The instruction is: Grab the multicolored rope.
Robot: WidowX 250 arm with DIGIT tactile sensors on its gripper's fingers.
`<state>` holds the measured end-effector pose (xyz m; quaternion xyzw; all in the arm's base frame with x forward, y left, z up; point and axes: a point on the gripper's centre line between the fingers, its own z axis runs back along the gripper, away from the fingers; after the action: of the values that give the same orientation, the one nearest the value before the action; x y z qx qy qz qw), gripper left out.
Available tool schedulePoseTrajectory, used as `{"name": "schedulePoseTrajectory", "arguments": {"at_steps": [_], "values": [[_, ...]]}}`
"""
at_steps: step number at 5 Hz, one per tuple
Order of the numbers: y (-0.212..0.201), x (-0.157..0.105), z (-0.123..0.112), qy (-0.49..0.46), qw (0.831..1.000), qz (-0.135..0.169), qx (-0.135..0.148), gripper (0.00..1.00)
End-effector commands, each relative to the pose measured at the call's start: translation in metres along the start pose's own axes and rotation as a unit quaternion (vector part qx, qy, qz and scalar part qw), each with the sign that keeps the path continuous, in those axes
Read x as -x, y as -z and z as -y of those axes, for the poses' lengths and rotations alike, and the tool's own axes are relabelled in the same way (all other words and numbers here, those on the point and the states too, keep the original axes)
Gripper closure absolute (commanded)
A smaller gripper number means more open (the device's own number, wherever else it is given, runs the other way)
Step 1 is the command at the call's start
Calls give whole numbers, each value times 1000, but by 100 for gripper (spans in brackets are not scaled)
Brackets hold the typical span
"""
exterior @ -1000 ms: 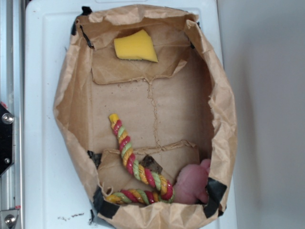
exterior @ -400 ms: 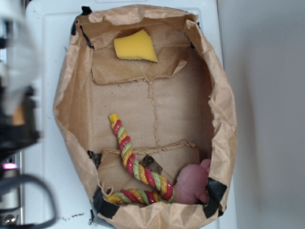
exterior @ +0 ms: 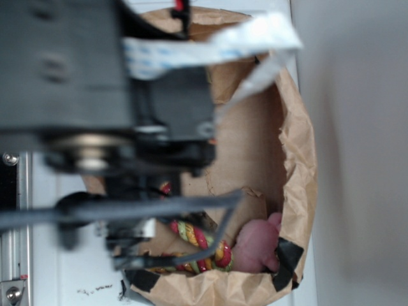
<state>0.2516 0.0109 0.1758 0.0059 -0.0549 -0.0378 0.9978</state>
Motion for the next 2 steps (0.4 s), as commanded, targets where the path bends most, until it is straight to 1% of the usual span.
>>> {"name": "schedulePoseTrajectory", "arguments": {"at_steps": [1,2], "values": [[34,-32,1,33,999,0,-7,0],[47,-33,8,55,998,-4,5,0]]}}
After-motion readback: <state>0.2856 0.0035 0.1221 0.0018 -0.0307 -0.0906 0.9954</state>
